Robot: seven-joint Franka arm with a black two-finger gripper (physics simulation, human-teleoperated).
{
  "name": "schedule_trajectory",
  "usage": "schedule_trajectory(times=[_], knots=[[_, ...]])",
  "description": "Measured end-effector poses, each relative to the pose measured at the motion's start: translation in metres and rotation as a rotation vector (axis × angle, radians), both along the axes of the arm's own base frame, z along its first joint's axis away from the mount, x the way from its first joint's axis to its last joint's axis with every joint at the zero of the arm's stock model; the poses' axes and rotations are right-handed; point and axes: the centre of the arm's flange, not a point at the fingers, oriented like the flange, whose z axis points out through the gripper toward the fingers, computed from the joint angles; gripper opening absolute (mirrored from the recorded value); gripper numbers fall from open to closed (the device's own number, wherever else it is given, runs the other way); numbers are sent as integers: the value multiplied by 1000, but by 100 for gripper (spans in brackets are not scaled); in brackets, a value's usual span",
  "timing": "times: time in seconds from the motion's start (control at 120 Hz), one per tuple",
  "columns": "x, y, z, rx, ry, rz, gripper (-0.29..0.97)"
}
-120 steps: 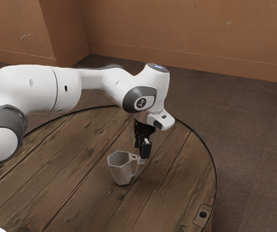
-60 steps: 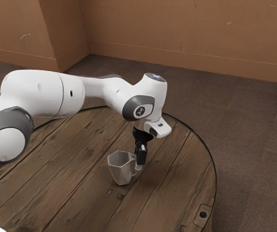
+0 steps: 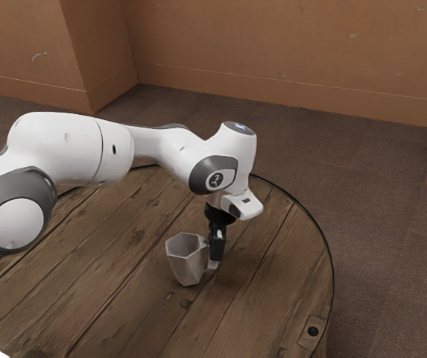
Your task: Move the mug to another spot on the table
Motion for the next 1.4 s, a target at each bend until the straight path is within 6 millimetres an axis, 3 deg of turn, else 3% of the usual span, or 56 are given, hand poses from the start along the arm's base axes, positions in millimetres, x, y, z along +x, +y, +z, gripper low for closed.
schedule_trajectory(times=[0.367, 0.733, 1.133, 1.25, 1.4], knots=[[-6, 5, -3, 15, 47, 11, 65], [-6, 6, -3, 54, 39, 14, 23], [-2, 6, 2, 91, -3, -5, 7], [2, 15, 10, 124, -31, -3, 3], [8, 42, 14, 161, -47, 28, -4]])
